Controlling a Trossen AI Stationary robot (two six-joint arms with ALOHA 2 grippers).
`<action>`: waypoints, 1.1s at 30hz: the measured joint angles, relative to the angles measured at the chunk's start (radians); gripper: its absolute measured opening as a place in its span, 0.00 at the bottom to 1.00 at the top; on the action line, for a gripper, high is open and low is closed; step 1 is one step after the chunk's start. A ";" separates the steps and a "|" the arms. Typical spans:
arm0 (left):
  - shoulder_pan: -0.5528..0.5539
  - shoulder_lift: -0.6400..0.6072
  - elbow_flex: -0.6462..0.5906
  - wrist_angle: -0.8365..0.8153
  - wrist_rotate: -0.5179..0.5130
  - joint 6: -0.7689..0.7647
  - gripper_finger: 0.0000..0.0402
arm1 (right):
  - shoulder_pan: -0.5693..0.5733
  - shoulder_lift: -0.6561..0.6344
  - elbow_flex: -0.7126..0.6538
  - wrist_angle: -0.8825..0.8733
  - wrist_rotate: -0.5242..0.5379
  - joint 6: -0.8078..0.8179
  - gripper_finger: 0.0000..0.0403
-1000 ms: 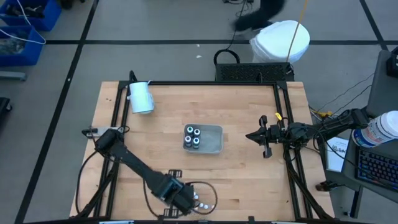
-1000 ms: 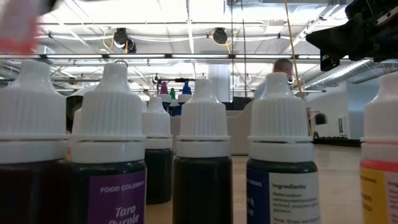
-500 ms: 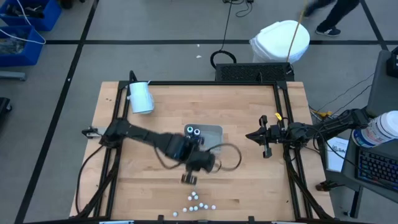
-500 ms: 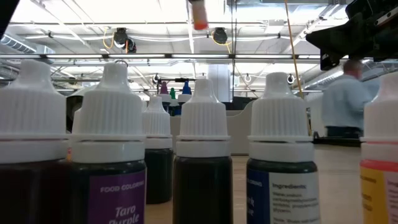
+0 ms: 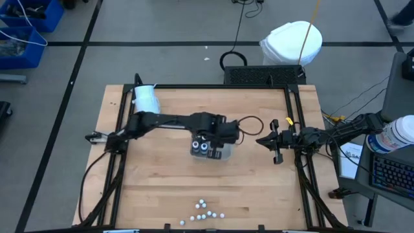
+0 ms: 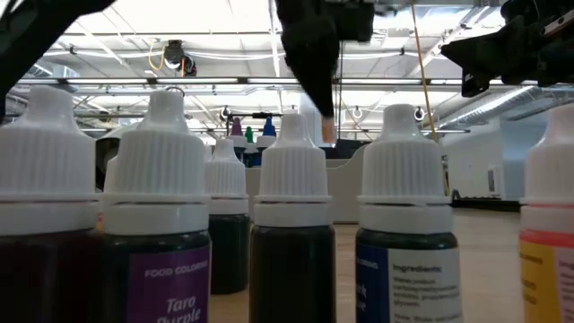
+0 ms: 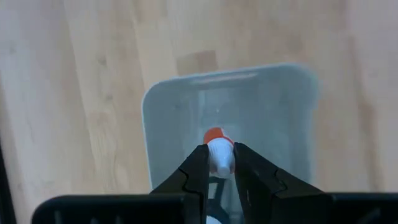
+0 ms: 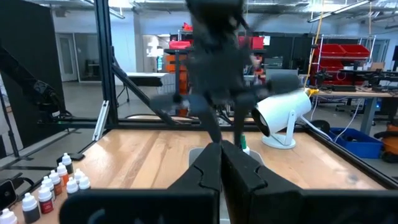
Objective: Pick & Place food coloring
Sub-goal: Put the small orange food coloring bottle into the gray bin
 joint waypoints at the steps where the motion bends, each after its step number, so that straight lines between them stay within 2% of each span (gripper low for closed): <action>1: 0.007 0.014 0.000 0.000 -0.001 0.003 0.16 | 0.000 0.000 0.000 -0.001 0.000 -0.005 0.00; 8: 0.002 0.072 -0.001 -0.002 0.002 0.003 0.16 | 0.000 0.000 0.000 0.001 0.000 -0.027 0.00; 33: -0.008 0.117 -0.001 0.045 0.005 -0.001 0.16 | 0.000 0.000 0.000 0.008 0.000 -0.036 0.00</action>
